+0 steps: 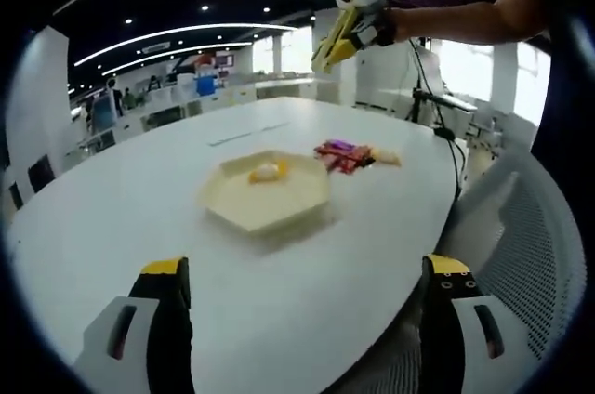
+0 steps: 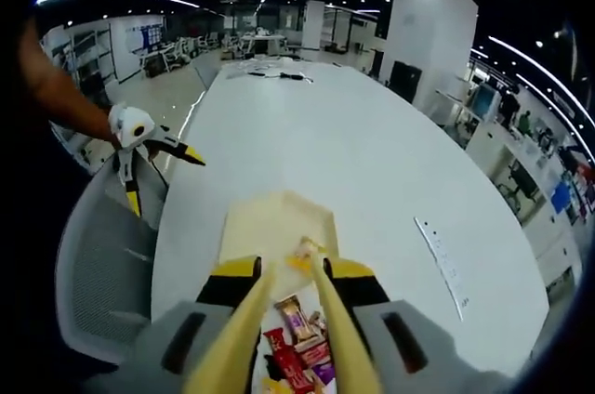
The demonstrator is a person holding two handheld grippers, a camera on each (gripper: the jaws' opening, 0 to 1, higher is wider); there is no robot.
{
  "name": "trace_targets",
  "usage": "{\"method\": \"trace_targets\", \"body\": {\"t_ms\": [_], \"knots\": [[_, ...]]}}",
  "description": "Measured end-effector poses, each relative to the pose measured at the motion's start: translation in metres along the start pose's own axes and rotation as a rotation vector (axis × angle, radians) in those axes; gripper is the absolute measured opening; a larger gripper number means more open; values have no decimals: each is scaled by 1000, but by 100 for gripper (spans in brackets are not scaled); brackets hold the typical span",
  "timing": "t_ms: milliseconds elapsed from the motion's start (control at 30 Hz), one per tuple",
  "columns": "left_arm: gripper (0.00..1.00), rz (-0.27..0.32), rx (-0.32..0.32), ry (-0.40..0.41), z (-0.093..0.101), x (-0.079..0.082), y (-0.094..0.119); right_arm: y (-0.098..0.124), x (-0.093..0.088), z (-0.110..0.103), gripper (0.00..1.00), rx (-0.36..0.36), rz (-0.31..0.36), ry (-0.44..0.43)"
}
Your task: Place the target food into the container with the food tongs after gripping and lifting it, then release it inside without dropping or visibly crushing the food.
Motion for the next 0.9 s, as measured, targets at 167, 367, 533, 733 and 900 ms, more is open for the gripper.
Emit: {"method": "trace_targets", "body": {"t_ms": [167, 367, 533, 733, 900], "knots": [[100, -44, 10, -13, -1, -5, -2, 10, -6, -2, 26, 11, -3, 18], [100, -17, 2, -2, -1, -4, 0, 15, -13, 4, 26, -2, -1, 16], [100, -22, -4, -16, 0, -5, -1, 21, -19, 3, 26, -9, -5, 13], [100, -20, -16, -5, 0, -6, -1, 27, -28, 3, 26, -26, -7, -5], [99, -27, -13, -10, -2, -7, -2, 28, -31, 3, 27, -31, -11, -13]]}}
Point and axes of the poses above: the point that each gripper's makers call its tool centre point, and the gripper's own axes: y roughly backward along the fingers, z roughly to its right, x roughly out of its top, the point moved 8 cm from there along y, roughly backward along the fingers, and after that the axes turned 1 degree about y, right-handed, at the moved point
